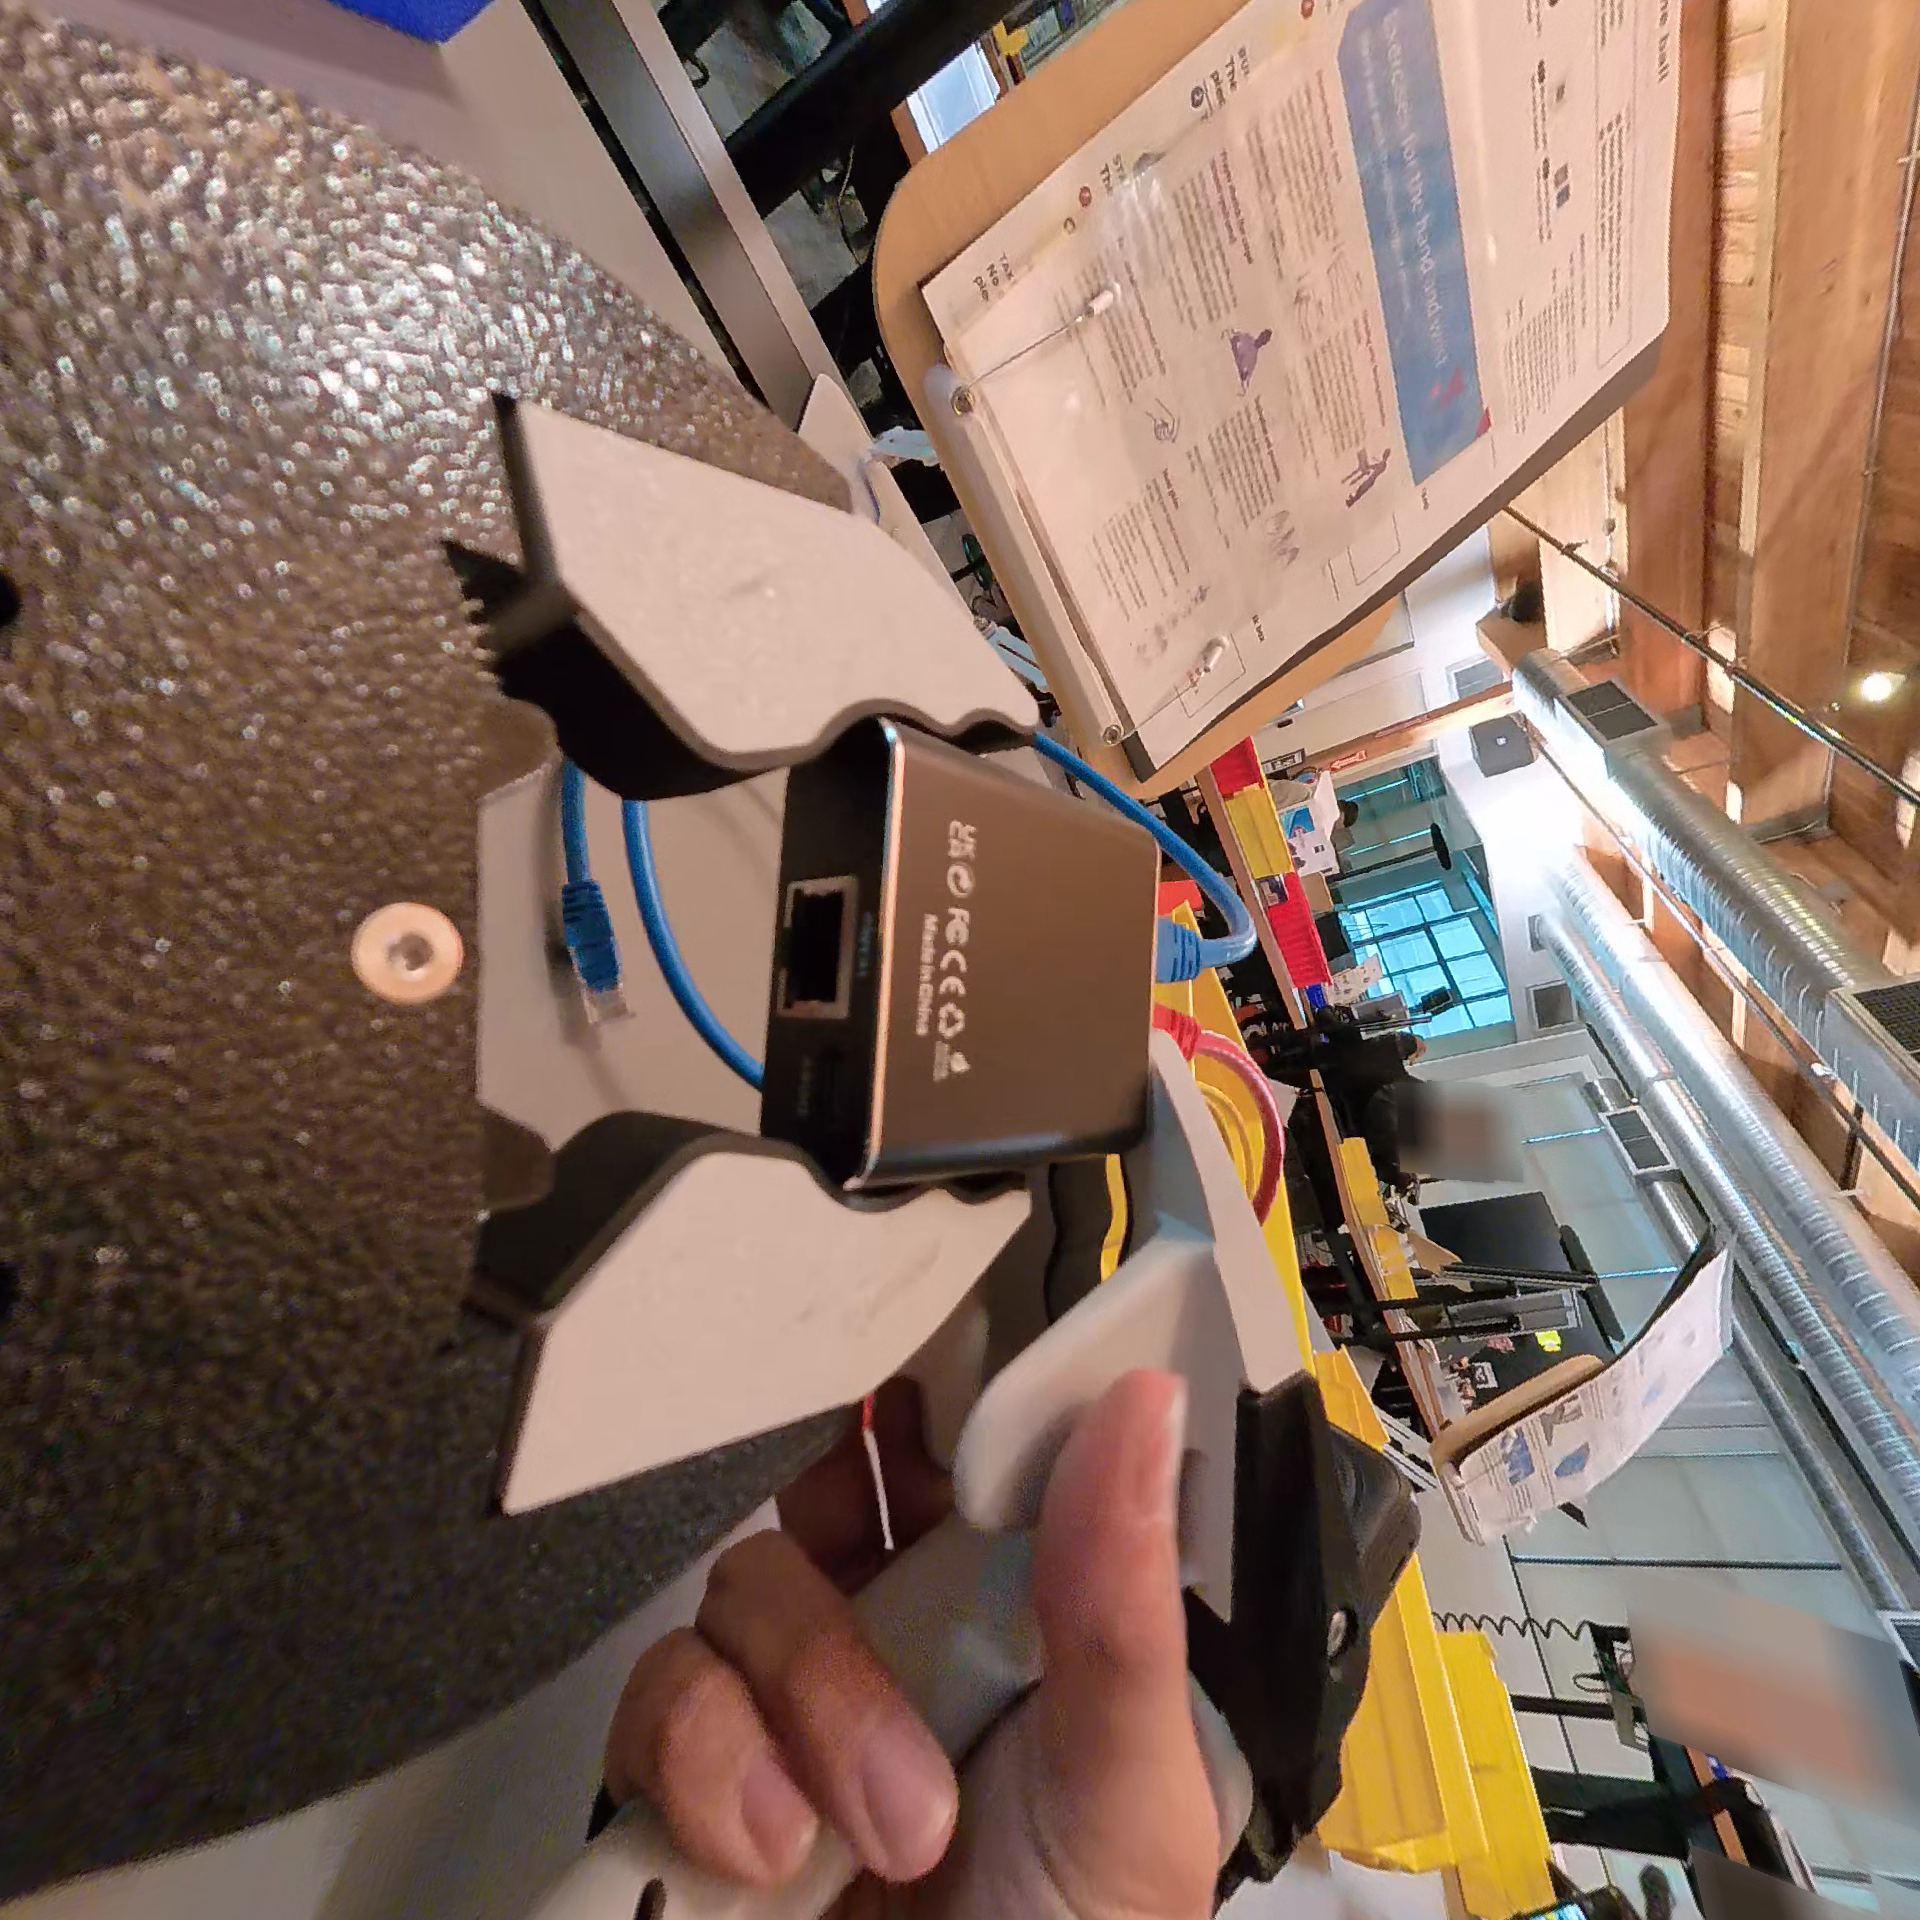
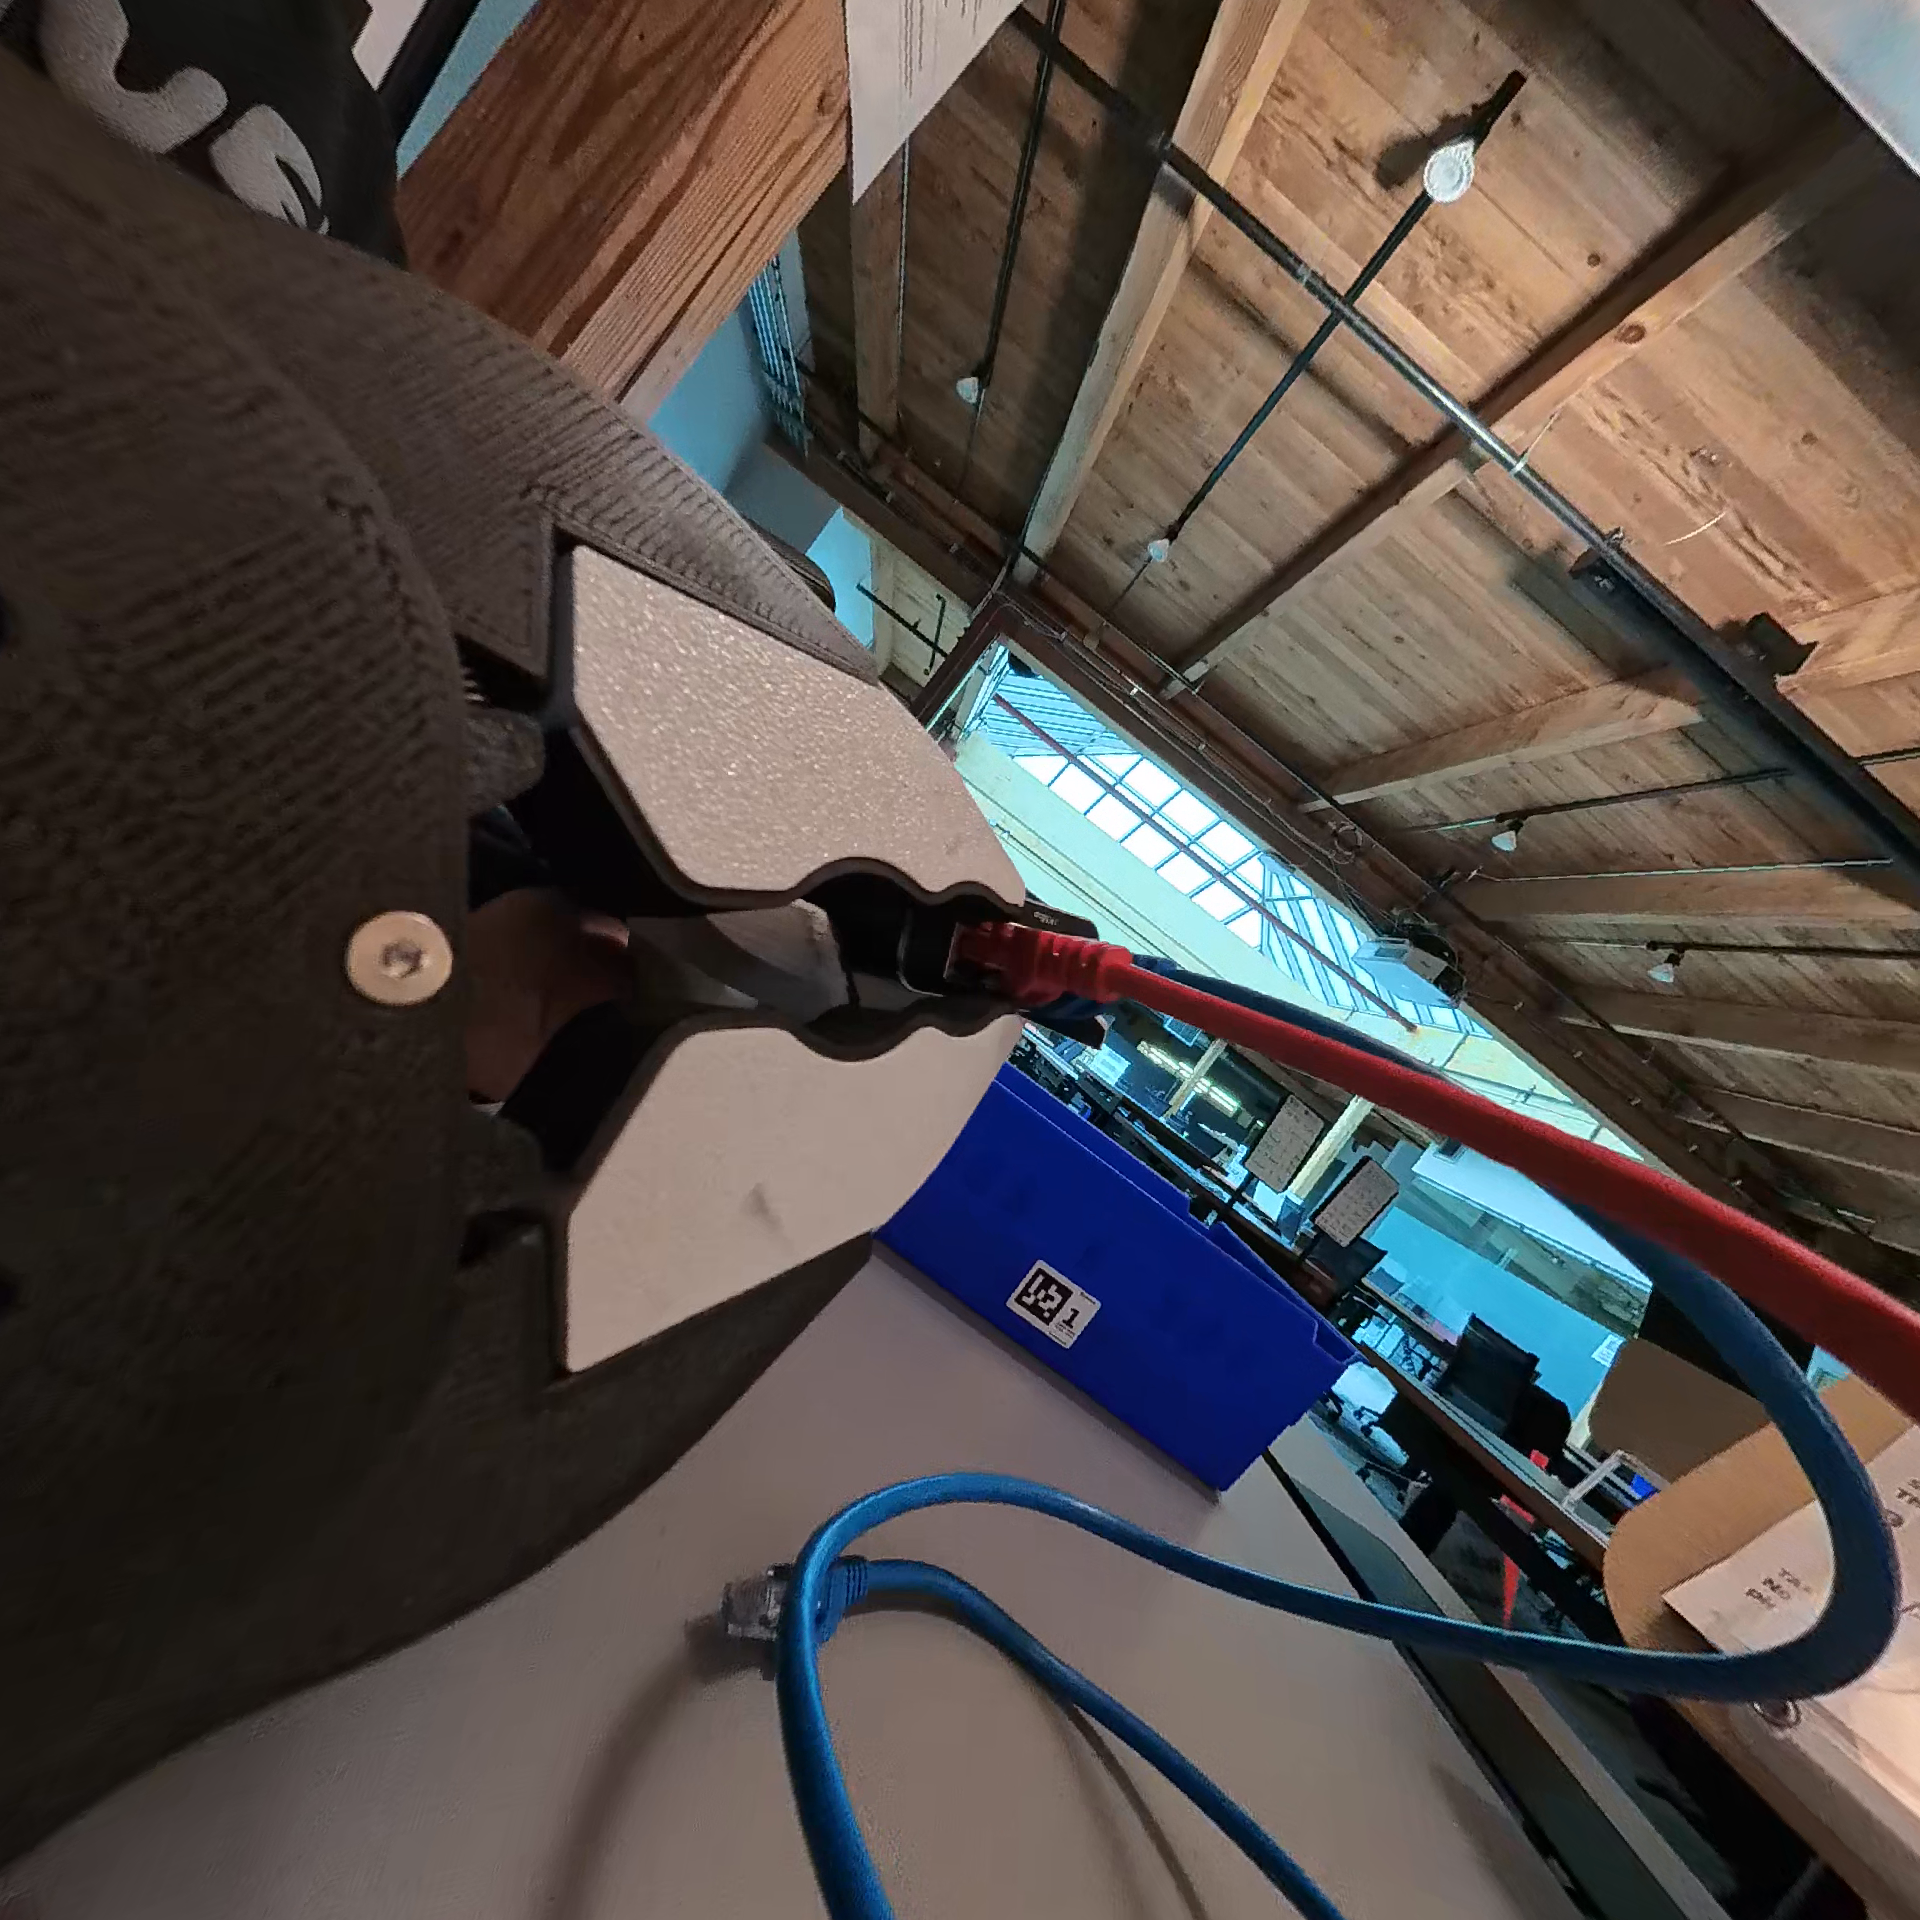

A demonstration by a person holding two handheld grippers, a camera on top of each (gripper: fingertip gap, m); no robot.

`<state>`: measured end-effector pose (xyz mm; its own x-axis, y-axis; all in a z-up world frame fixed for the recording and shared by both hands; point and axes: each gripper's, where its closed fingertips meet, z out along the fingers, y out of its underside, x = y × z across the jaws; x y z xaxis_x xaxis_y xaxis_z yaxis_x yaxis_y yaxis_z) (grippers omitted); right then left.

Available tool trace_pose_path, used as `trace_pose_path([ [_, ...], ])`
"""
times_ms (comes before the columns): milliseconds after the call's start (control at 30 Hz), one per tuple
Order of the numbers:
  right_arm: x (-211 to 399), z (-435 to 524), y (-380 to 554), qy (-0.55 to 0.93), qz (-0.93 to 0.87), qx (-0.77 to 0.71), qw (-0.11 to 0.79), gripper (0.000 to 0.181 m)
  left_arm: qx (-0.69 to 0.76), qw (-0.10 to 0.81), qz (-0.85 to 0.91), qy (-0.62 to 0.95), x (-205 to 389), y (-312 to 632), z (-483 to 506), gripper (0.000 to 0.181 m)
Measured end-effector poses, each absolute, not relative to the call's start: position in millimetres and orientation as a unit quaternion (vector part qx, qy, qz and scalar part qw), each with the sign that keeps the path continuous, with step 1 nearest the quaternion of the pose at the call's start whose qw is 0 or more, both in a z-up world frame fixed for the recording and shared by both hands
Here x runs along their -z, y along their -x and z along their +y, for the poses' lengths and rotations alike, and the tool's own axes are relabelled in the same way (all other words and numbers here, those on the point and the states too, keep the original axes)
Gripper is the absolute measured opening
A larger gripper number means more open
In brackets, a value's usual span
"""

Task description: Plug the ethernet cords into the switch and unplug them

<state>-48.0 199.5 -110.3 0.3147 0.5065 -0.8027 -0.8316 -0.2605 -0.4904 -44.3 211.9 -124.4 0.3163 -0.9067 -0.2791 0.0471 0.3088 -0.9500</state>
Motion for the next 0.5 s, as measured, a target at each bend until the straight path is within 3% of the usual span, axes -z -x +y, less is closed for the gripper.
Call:
trace_pose_path([
  [500, 102.6, 190.2, 52.5, 0.547, 0.094, -0.575, 0.602, 0.009, 0.351, 0.685, 0.471, 0.431, 119.3, 44.9, 206.1, 0.075],
])
